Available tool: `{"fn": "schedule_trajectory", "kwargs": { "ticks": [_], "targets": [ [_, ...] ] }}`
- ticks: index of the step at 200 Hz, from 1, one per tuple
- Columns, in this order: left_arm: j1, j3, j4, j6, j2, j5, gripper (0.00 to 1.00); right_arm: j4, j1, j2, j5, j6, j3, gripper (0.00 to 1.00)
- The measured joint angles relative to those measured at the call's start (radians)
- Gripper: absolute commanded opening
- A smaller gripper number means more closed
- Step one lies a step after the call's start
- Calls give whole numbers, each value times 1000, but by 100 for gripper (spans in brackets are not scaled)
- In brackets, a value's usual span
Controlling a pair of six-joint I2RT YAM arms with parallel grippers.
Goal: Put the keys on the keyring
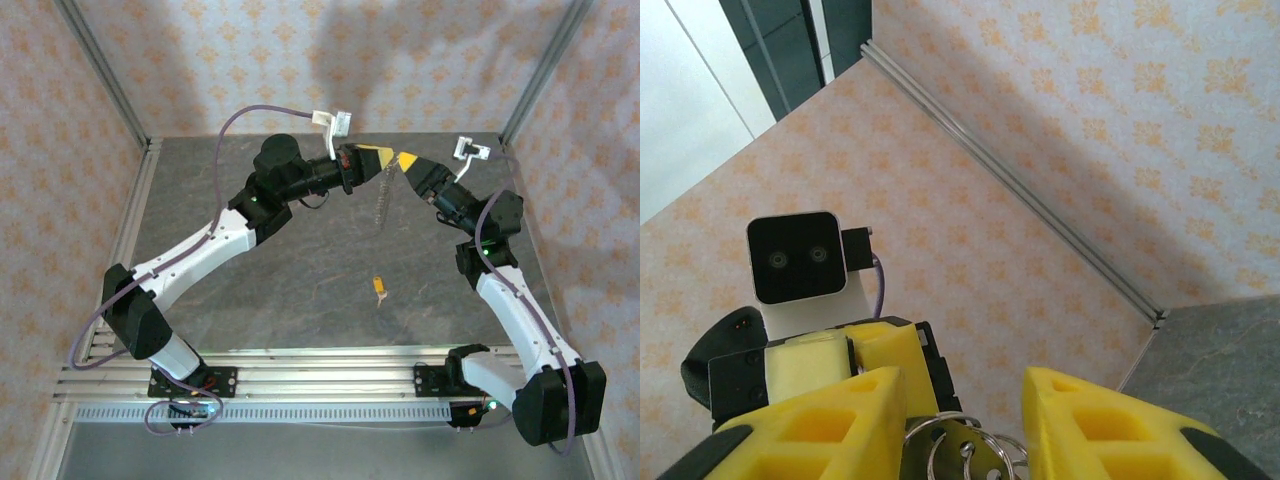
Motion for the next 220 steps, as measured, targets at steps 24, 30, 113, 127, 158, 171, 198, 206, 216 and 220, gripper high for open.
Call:
{"fn": "schedule_trajectory", "kwargs": {
  "ticks": [24, 30, 113, 127, 158, 171, 198, 206, 216, 220],
  "targets": [
    [1, 2, -3, 6, 0, 8, 0, 4, 0, 0, -7, 3, 0, 33],
    [1, 3, -4, 6, 0, 10, 0, 7, 0, 0, -8, 4, 0, 33],
    [1, 4, -18, 15, 0, 25, 0, -15, -11, -52, 13, -13, 0, 31],
    [1, 4, -23, 14, 0, 25, 0, -9, -11, -56, 15, -11, 0, 32],
    [1, 4, -25, 14, 0, 25, 0, 14, -11, -43, 12, 5, 0, 33],
    [1, 4, -25, 14, 0, 25, 0, 32, -11, -32, 7, 18, 0, 33],
    [1, 4, -25, 14, 0, 25, 0, 55, -10, -8, -10, 36, 0, 33],
    [1, 4, -25, 14, 0, 25, 0, 62, -7, -2, -14, 41, 0, 33],
    [1, 4, -25, 14, 0, 25, 0, 68, -2, 6, -18, 42, 0, 33],
    [1, 4, -25, 14, 0, 25, 0, 71, 0, 9, -20, 43, 0, 32]
  ]
}}
